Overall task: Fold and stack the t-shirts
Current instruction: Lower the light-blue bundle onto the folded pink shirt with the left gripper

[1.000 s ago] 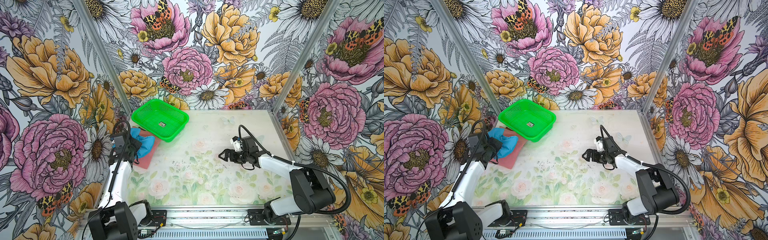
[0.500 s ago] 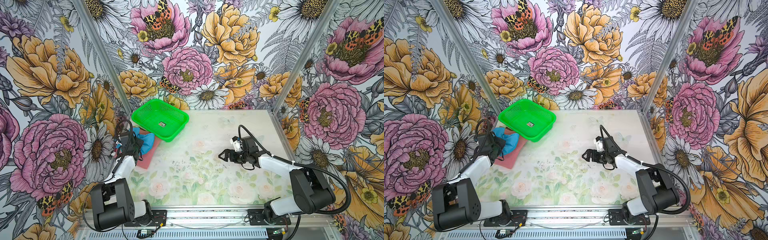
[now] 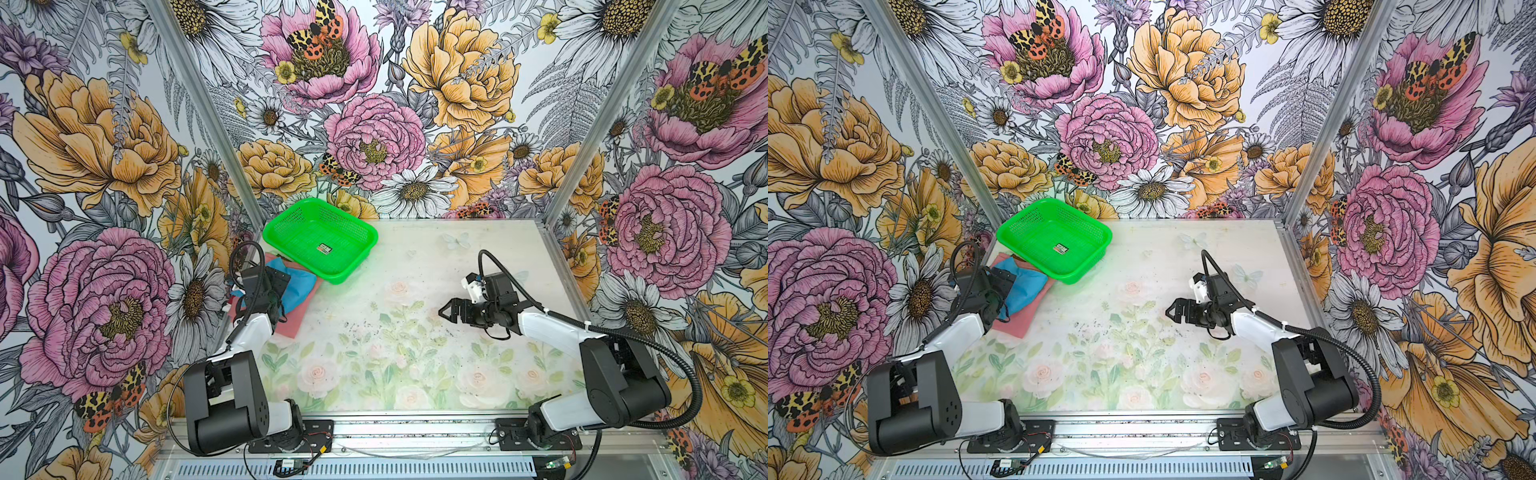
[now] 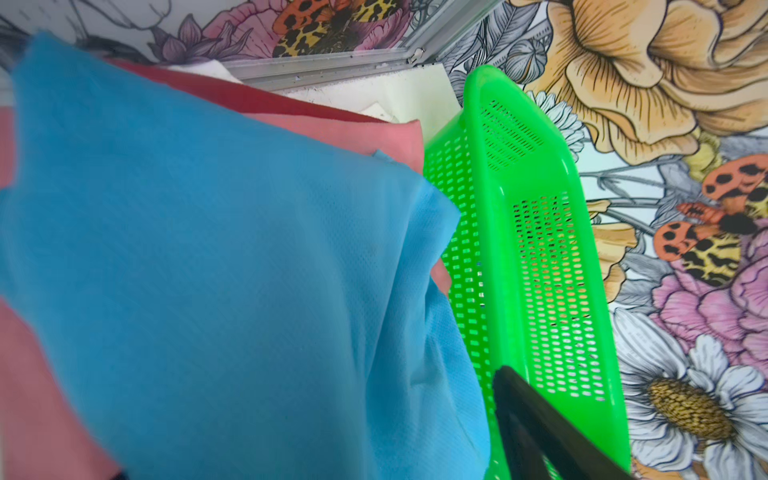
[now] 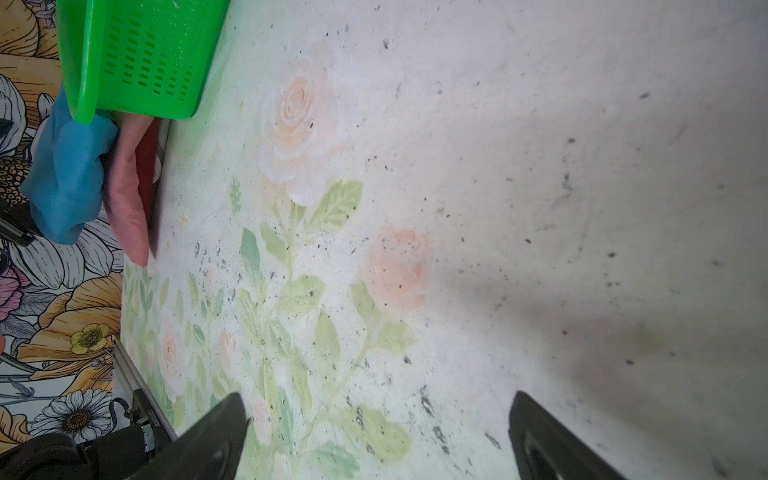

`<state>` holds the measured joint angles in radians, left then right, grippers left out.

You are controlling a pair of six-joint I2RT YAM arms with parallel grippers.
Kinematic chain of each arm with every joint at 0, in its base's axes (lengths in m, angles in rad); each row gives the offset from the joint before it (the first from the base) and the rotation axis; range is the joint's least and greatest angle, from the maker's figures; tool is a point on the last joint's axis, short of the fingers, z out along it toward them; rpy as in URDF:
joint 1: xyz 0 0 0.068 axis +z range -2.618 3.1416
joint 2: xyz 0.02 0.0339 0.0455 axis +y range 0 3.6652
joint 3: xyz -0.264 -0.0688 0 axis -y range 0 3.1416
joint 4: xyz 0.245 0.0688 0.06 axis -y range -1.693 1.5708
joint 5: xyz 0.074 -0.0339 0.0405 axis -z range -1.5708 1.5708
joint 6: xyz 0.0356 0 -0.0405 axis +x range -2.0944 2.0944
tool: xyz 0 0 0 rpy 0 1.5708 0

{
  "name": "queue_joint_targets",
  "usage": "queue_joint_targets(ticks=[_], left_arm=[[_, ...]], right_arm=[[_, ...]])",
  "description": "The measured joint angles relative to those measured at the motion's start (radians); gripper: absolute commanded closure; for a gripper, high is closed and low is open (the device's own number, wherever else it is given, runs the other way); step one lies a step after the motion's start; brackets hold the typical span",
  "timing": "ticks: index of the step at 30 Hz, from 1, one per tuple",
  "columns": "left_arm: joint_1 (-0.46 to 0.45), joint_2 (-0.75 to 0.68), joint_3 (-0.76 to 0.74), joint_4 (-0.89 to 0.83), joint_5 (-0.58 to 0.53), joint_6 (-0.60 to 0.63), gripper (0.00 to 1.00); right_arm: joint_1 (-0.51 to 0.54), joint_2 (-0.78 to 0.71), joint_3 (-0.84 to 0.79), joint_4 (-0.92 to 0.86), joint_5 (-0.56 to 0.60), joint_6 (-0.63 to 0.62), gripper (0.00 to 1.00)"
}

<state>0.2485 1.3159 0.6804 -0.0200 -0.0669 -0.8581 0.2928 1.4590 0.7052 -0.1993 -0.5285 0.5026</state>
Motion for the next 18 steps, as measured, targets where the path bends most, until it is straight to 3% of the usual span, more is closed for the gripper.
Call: queue_joint_targets(ticks=[13, 18], left_arm=[[0.056, -0.323, 0.078, -0.364, -0.090, 0.029, 0.01], [0.082, -0.327, 0.106, -0.387, -0.003, 0.100, 0.01]], right_arm=[[0.000, 0.000, 0.001, -0.003, -0.005, 0.000, 0.01], [0.023, -0.004, 0.001, -0.007, -0.013, -0.013, 0.01]])
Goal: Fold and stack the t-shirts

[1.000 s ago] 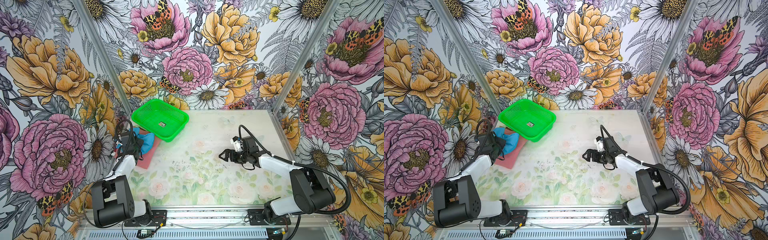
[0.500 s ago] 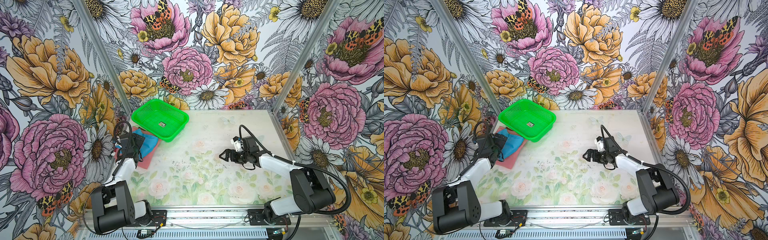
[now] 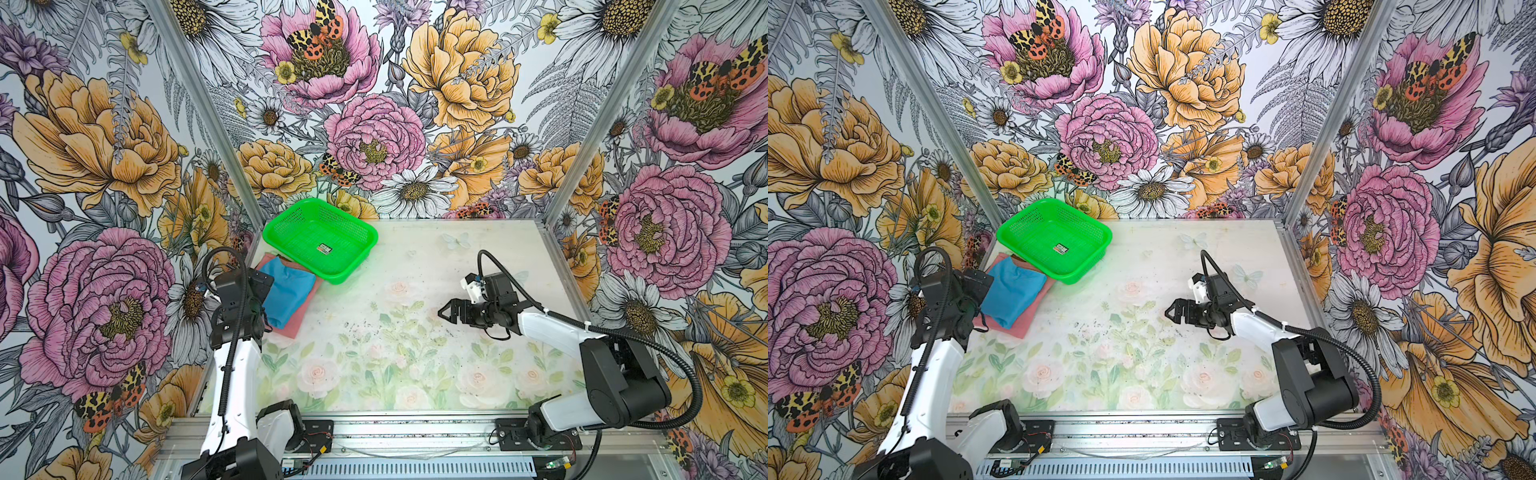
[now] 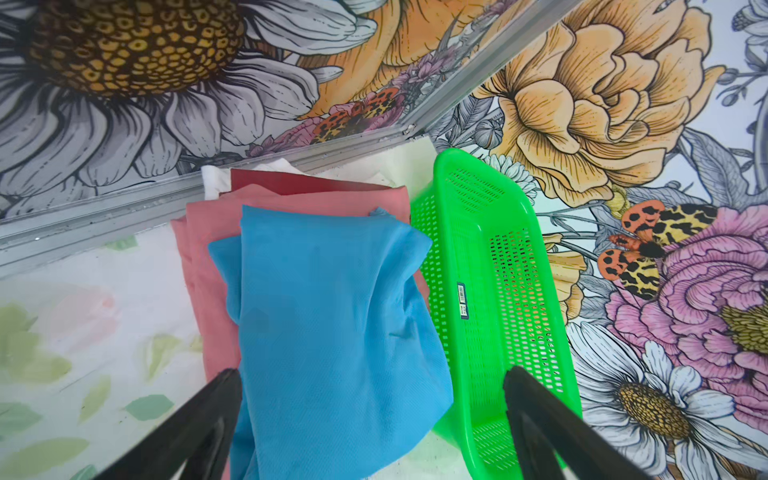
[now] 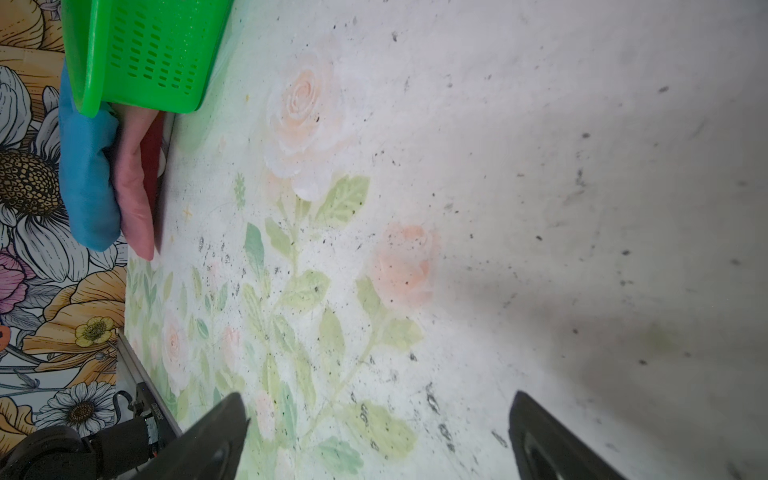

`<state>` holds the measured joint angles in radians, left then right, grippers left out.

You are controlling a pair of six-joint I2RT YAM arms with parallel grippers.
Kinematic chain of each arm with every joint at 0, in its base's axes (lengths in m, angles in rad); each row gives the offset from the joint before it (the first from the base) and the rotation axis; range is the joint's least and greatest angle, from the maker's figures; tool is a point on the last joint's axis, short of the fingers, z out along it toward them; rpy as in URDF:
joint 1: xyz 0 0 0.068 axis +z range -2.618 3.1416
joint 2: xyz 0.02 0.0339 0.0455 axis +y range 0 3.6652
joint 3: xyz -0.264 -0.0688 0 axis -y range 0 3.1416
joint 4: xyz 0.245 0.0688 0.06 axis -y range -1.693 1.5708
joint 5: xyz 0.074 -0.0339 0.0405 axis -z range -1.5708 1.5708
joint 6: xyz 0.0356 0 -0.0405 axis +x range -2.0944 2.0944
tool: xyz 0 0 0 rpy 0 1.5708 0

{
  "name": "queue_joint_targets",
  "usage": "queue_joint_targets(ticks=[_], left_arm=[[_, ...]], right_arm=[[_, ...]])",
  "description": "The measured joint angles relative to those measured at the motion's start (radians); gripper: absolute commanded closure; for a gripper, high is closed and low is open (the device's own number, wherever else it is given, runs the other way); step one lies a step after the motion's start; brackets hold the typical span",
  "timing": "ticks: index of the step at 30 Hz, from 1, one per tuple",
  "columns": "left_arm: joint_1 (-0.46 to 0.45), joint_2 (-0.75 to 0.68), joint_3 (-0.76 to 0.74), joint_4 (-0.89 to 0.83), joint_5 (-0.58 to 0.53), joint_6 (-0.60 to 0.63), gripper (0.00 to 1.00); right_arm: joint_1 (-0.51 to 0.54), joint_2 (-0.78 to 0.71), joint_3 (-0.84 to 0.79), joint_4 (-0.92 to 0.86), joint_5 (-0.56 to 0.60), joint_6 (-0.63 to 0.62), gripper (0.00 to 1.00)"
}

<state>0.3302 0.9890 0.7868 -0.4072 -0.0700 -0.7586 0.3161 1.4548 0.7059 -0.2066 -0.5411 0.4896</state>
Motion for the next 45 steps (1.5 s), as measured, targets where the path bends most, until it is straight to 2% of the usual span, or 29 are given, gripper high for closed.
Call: queue_joint_targets(ticks=[3, 8, 11, 18, 27, 33, 38, 41, 45], left_arm=[[0.002, 0.110, 0.050, 0.019, 0.108, 0.046, 0.01], [0.002, 0.275, 0.076, 0.080, 0.247, 0.089, 0.01], [0.002, 0.344, 0.094, 0.109, 0.297, 0.104, 0.01], [-0.012, 0.462, 0.106, 0.186, 0.339, 0.100, 0.01], [0.018, 0.465, 0.076, 0.235, 0.339, 0.051, 0.01], [-0.008, 0.336, 0.079, 0.184, 0.332, 0.054, 0.01], [-0.082, 0.252, -0.038, 0.204, 0.246, 0.005, 0.01], [-0.145, 0.257, -0.152, 0.225, 0.196, -0.047, 0.01], [-0.179, 0.269, -0.212, 0.220, 0.145, -0.105, 0.01]], right_arm=[[0.078, -0.013, 0.018, -0.015, -0.004, -0.025, 0.00], [0.292, -0.034, 0.129, -0.020, 0.010, -0.107, 0.00], [0.394, -0.042, 0.206, -0.013, 0.014, -0.162, 0.00], [0.529, -0.027, 0.309, -0.009, 0.034, -0.258, 0.01], [0.549, -0.007, 0.317, -0.012, 0.058, -0.290, 0.00], [0.549, -0.016, 0.296, -0.015, 0.078, -0.291, 0.00], [0.549, -0.016, 0.296, -0.014, 0.085, -0.291, 0.01], [0.549, -0.016, 0.296, -0.014, 0.090, -0.291, 0.00], [0.549, -0.018, 0.293, -0.013, 0.093, -0.290, 0.01]])
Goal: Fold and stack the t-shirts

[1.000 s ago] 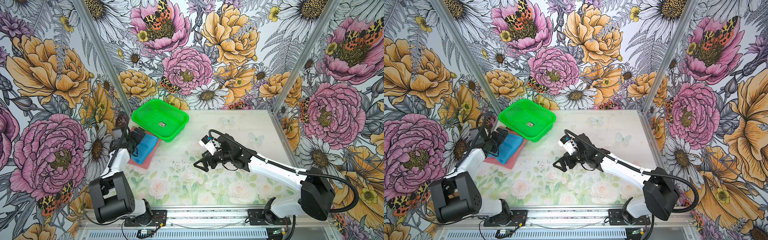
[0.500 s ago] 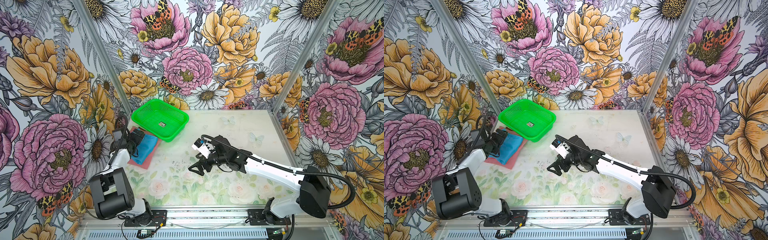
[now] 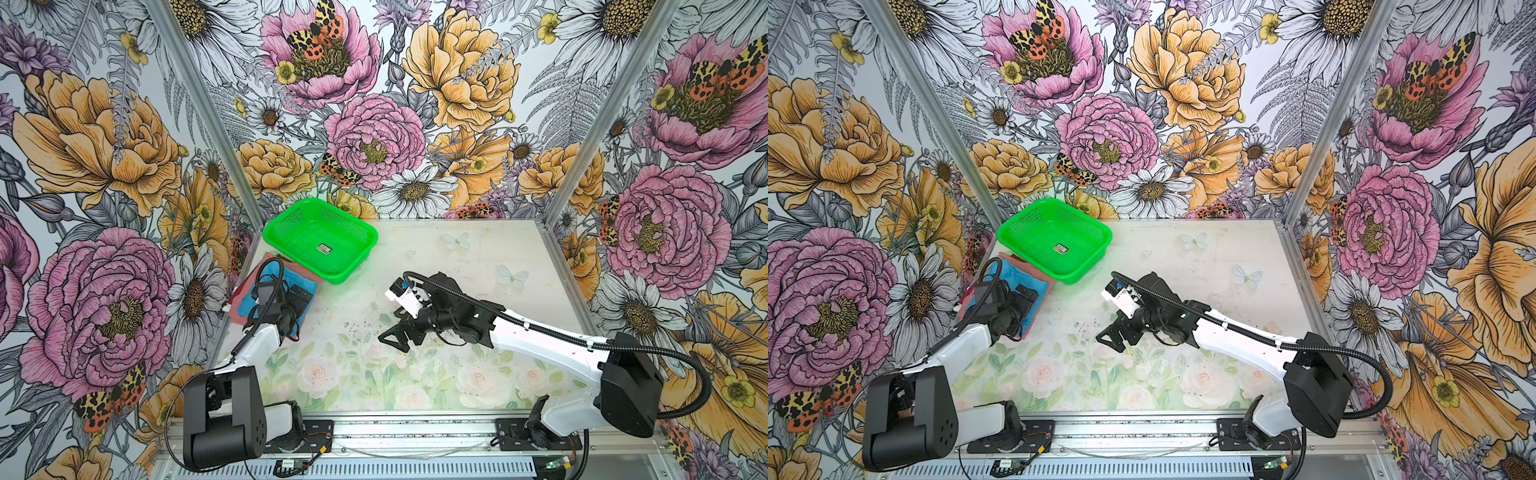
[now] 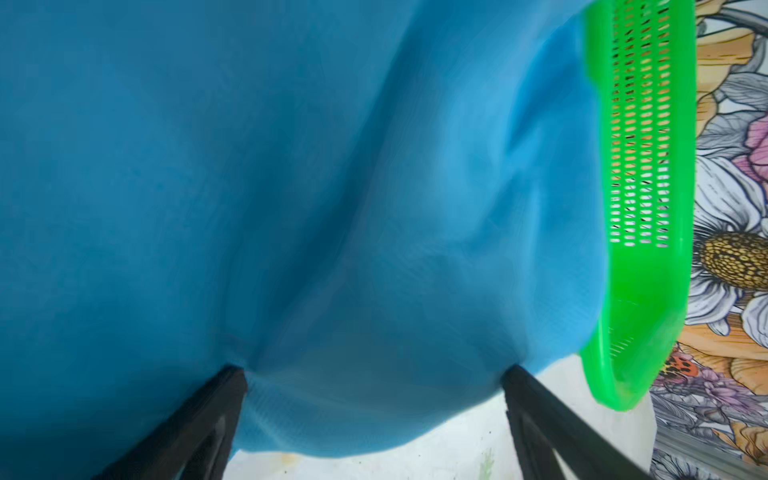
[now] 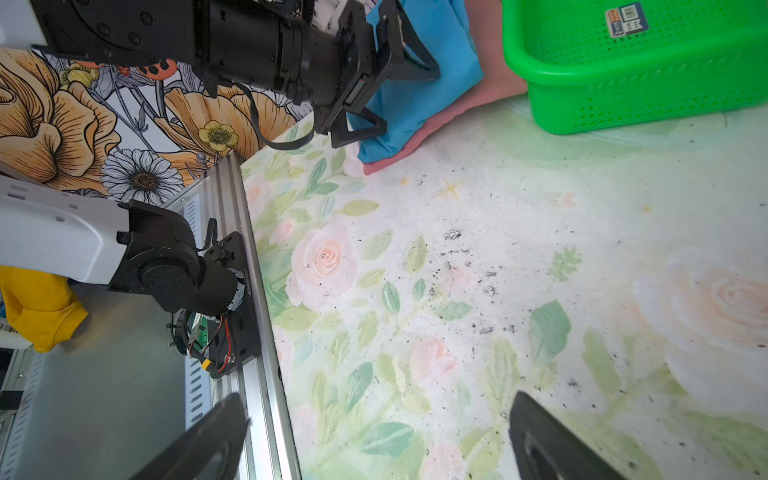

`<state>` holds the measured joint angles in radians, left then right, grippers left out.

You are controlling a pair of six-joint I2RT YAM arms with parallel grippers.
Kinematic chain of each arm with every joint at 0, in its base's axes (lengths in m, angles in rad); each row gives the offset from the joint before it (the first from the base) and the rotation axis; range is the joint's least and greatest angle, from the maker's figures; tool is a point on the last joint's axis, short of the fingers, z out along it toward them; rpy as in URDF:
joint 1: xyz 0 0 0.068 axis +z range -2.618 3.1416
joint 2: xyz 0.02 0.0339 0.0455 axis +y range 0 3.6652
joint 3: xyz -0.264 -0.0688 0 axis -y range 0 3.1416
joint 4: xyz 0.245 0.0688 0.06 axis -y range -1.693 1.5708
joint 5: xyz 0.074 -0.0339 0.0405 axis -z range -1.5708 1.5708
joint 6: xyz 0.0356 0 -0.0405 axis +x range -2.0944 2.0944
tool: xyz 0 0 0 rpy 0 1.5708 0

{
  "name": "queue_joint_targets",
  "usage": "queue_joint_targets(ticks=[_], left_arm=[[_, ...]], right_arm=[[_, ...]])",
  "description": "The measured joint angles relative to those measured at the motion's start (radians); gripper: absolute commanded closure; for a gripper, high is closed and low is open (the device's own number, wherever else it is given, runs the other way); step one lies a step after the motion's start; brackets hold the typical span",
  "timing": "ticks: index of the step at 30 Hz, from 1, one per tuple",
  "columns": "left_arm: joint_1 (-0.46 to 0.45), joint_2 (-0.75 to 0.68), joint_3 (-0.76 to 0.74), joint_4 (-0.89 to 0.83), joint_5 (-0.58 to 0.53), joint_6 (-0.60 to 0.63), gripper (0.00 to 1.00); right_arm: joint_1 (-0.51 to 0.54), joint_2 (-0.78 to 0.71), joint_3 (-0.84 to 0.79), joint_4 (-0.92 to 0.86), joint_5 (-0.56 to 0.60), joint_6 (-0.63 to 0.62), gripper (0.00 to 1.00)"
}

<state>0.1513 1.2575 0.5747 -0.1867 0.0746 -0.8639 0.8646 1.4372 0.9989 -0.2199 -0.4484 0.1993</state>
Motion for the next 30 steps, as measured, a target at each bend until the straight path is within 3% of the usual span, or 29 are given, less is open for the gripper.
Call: queue_joint_targets(ticks=[6, 13, 30], left_arm=[[0.012, -0.080, 0.087, -0.048, -0.028, 0.019, 0.01], [0.116, -0.058, 0.243, 0.010, 0.040, 0.087, 0.01], [0.105, 0.480, 0.401, 0.336, 0.195, 0.055, 0.01]], right_arm=[[0.000, -0.018, -0.015, -0.001, 0.007, 0.000, 0.01], [0.000, -0.022, -0.015, -0.001, 0.008, 0.001, 0.01], [0.000, -0.016, -0.014, -0.001, -0.001, -0.003, 0.01]])
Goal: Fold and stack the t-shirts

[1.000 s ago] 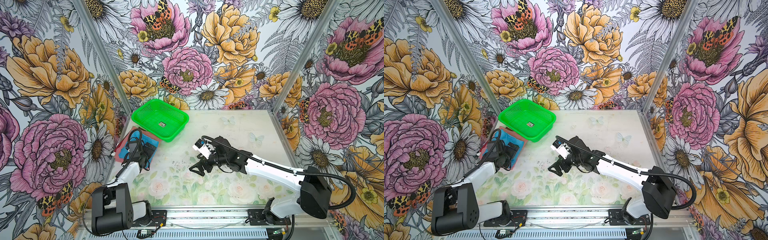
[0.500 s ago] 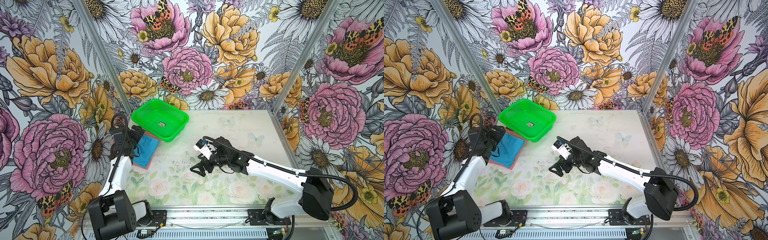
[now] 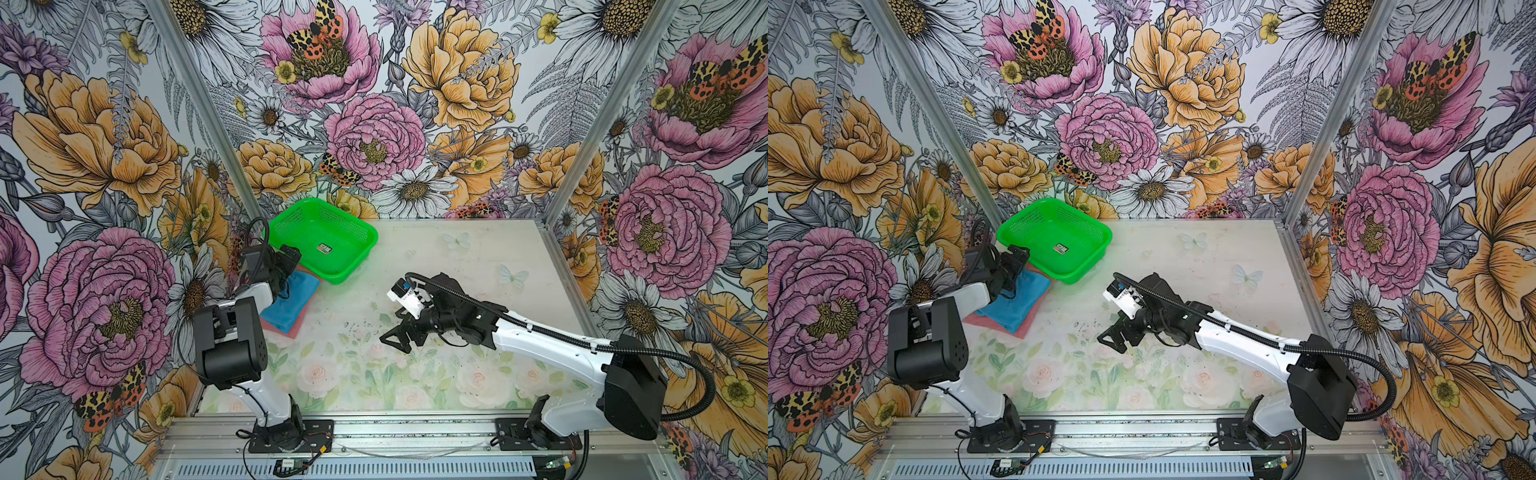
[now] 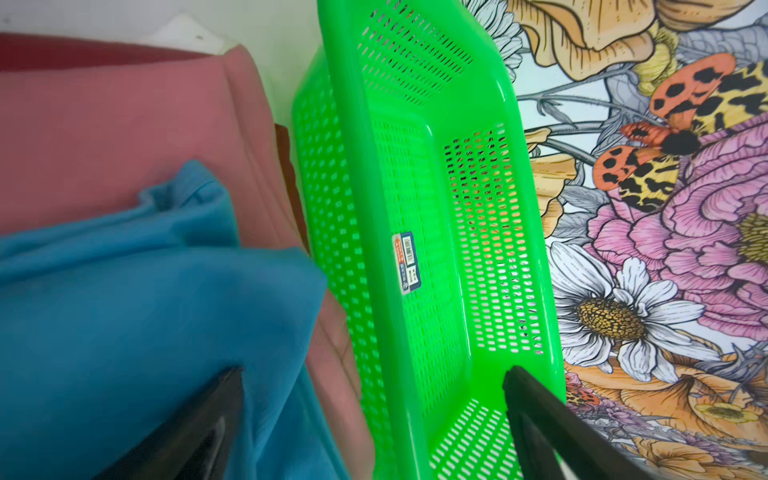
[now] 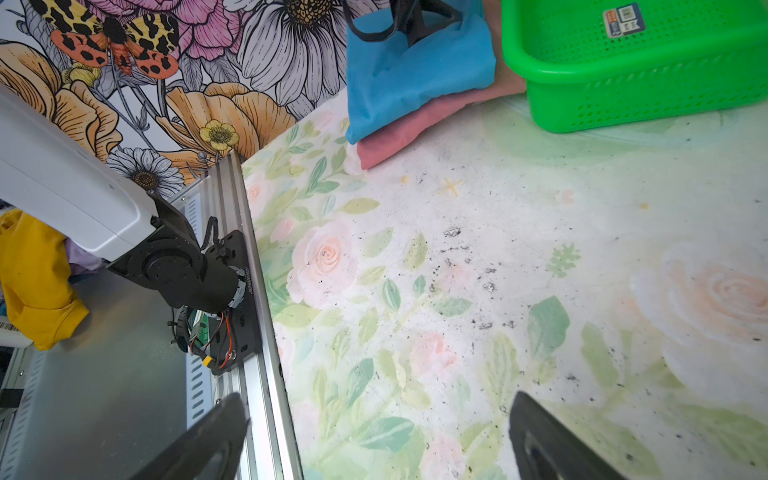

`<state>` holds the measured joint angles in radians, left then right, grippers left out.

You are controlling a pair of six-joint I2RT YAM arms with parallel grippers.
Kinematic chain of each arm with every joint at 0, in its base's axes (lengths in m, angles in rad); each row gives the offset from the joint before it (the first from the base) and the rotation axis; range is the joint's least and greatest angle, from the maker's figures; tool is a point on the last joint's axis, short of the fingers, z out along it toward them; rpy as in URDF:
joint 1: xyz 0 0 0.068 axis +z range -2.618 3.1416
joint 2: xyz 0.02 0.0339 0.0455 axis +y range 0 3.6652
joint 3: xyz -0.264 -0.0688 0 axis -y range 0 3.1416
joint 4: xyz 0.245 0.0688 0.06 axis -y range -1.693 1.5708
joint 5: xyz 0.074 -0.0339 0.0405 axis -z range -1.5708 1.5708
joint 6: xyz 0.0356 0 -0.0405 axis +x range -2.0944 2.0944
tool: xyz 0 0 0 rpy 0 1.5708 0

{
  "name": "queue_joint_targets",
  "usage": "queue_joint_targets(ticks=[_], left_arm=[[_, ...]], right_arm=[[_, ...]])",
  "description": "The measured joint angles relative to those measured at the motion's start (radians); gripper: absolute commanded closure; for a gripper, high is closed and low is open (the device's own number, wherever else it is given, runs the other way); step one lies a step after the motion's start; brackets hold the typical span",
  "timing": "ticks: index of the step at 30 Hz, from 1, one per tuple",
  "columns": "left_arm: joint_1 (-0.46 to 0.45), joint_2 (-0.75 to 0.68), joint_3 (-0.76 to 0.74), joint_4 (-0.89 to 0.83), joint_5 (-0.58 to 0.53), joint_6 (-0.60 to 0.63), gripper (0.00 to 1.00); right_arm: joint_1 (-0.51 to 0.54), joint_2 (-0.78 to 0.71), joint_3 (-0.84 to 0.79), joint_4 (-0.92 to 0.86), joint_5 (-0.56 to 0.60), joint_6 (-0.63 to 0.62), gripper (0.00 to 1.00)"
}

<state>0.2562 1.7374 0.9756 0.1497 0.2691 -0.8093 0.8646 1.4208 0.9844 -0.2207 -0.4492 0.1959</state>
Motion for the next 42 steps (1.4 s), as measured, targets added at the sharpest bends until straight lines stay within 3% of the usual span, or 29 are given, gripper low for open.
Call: queue_joint_targets(ticks=[9, 21, 28, 34, 42], left_arm=[[0.025, 0.047, 0.096, 0.061, 0.071, -0.033, 0.01], [0.023, -0.226, 0.038, -0.130, 0.080, -0.030, 0.01], [-0.015, -0.134, -0.041, -0.142, 0.077, -0.069, 0.01], [-0.069, -0.015, -0.036, -0.043, 0.077, -0.110, 0.01], [0.001, -0.077, -0.049, -0.034, 0.077, -0.119, 0.01]], right_arm=[[0.000, 0.015, 0.000, 0.000, 0.000, -0.003, 0.00], [0.000, 0.030, 0.000, 0.000, -0.004, -0.003, 0.00], [0.000, 0.033, 0.000, 0.000, -0.008, -0.003, 0.01], [0.000, 0.033, 0.000, -0.001, -0.008, -0.003, 0.01], [0.000, 0.033, 0.000, -0.004, -0.008, 0.001, 0.00]])
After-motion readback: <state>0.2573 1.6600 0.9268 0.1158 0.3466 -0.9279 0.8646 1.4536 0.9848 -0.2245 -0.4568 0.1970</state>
